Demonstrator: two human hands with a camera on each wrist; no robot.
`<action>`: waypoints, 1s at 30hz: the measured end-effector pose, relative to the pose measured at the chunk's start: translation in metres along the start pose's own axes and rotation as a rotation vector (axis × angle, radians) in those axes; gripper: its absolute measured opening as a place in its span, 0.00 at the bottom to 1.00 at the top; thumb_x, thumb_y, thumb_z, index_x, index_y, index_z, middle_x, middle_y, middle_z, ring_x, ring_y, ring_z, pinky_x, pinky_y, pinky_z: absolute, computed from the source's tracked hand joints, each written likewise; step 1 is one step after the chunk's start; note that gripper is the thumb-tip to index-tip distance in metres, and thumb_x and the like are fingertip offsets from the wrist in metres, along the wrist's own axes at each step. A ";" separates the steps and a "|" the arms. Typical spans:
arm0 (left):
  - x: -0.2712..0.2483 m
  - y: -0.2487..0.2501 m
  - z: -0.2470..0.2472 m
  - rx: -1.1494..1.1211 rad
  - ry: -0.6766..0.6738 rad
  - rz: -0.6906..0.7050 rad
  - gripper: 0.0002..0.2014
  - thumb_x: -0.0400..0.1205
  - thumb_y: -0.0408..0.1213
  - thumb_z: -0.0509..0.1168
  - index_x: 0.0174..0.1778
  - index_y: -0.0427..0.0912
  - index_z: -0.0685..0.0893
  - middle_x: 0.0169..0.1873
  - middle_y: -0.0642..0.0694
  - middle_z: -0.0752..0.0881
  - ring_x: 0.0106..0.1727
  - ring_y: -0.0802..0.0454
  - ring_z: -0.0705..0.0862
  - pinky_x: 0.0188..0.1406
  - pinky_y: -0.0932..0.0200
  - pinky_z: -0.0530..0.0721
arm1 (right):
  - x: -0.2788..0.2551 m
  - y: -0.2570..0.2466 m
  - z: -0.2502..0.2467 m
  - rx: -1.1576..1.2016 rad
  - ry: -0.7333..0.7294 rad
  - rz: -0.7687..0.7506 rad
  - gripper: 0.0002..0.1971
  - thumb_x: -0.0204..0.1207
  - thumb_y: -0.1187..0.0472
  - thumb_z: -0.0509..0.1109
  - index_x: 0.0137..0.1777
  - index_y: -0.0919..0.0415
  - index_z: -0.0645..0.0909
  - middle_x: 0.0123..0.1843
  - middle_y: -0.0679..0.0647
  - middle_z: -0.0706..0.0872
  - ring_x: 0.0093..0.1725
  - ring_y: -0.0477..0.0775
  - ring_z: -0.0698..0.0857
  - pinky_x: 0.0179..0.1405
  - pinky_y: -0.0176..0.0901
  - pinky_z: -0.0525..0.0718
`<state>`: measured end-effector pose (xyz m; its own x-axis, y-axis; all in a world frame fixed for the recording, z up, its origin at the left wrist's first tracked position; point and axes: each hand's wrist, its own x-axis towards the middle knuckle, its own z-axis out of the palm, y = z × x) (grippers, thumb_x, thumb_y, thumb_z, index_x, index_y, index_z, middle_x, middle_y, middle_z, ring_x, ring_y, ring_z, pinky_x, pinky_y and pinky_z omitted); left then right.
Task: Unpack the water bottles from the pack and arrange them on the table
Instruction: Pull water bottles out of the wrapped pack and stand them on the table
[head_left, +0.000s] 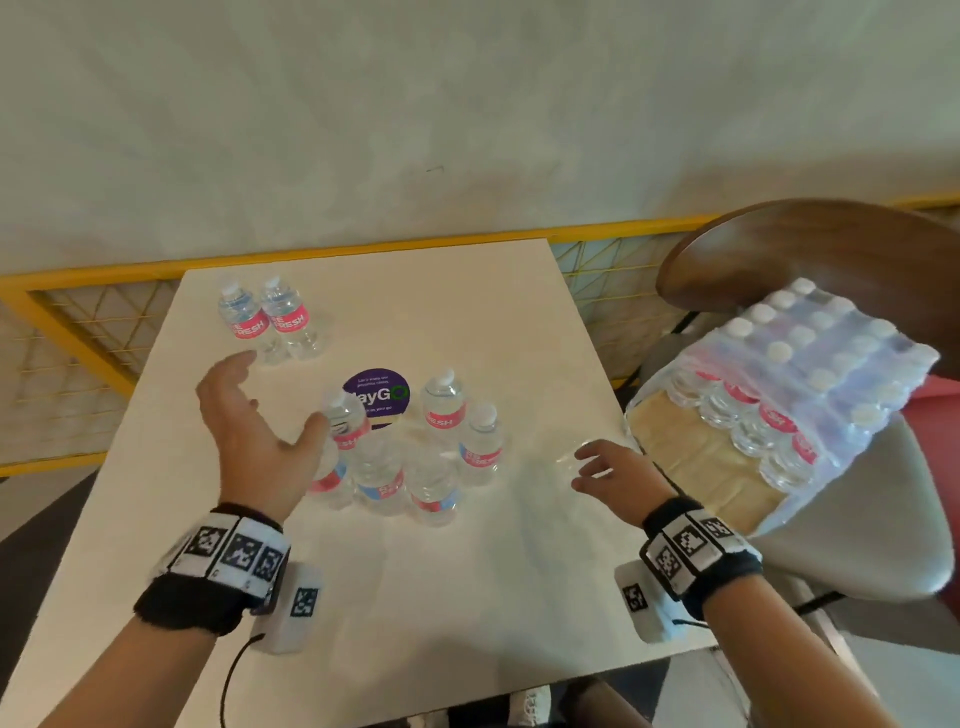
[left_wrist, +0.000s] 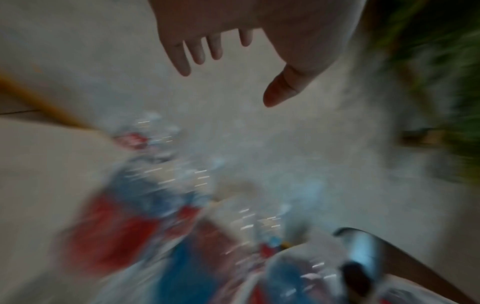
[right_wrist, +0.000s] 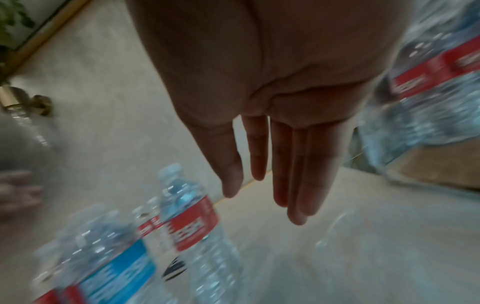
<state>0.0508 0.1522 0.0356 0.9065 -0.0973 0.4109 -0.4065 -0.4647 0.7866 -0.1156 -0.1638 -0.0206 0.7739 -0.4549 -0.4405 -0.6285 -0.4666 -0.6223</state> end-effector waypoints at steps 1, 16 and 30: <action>0.003 0.022 0.008 -0.042 -0.036 0.080 0.39 0.68 0.28 0.75 0.66 0.61 0.63 0.63 0.63 0.66 0.70 0.47 0.70 0.65 0.55 0.75 | 0.003 0.009 -0.009 0.025 0.032 0.031 0.16 0.73 0.58 0.74 0.60 0.55 0.79 0.50 0.50 0.84 0.50 0.51 0.83 0.47 0.41 0.83; -0.058 0.177 0.305 0.165 -1.246 0.469 0.22 0.81 0.39 0.62 0.72 0.42 0.74 0.69 0.43 0.79 0.67 0.45 0.80 0.63 0.54 0.79 | 0.023 0.081 -0.115 0.005 0.431 0.282 0.38 0.76 0.50 0.69 0.82 0.54 0.55 0.74 0.55 0.74 0.67 0.59 0.80 0.65 0.51 0.81; -0.058 0.218 0.424 0.463 -0.958 0.384 0.18 0.85 0.38 0.57 0.69 0.35 0.72 0.59 0.38 0.83 0.61 0.41 0.82 0.60 0.54 0.77 | 0.058 0.086 -0.139 -0.120 0.369 0.135 0.41 0.80 0.72 0.56 0.80 0.31 0.45 0.83 0.57 0.28 0.82 0.67 0.59 0.73 0.55 0.73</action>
<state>-0.0418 -0.3166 -0.0125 0.5261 -0.8455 -0.0908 -0.7757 -0.5210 0.3561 -0.1357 -0.3357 -0.0091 0.6181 -0.7494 -0.2375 -0.7438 -0.4596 -0.4854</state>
